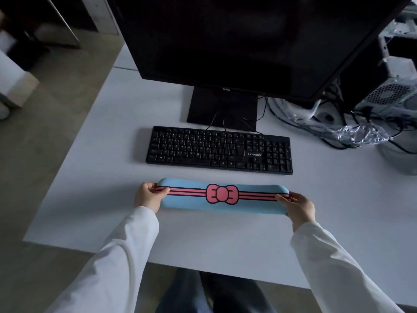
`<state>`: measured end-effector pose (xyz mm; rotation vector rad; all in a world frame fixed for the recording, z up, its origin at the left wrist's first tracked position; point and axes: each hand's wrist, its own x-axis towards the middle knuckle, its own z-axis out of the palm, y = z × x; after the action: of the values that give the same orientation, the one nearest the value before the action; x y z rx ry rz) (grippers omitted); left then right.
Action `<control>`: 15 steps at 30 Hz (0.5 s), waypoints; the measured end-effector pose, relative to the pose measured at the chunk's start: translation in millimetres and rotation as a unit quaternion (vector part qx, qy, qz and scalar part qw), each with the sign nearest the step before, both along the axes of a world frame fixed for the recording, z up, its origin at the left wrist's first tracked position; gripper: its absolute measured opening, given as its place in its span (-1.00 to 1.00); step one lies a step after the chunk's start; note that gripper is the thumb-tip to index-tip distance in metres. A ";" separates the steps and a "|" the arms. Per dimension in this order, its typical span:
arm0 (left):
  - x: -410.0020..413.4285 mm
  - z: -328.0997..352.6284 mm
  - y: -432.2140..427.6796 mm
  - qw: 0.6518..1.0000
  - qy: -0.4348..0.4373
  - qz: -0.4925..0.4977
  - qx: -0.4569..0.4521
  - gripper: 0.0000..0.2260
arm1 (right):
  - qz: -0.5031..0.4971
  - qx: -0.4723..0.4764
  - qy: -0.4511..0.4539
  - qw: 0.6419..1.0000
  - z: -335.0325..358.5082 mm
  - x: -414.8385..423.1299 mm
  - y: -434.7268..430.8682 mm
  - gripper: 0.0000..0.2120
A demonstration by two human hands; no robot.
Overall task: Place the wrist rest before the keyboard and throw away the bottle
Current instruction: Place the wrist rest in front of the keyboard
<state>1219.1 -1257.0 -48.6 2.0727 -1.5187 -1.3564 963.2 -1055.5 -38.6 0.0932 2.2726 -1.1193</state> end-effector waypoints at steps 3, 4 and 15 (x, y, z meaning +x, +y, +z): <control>-3.1 0.4 -2.0 1.000 -0.013 -0.002 -0.005 -0.61 | 0.002 0.005 -0.005 1.000 -2.9 -1.0 -0.7 -0.73; -3.4 -0.3 -2.8 1.000 -0.015 -0.002 -0.005 -0.61 | 0.001 0.009 -0.007 1.000 -3.9 -0.9 0.1 -0.72; -0.9 -9.4 -1.3 0.999 -0.049 -0.008 0.003 -0.59 | 0.028 0.031 0.000 0.999 -10.3 0.9 2.9 -0.72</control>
<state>1218.3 -1258.3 -58.0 2.1646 -1.5737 -1.2837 964.1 -1052.6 -48.9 0.0544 2.2967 -1.0205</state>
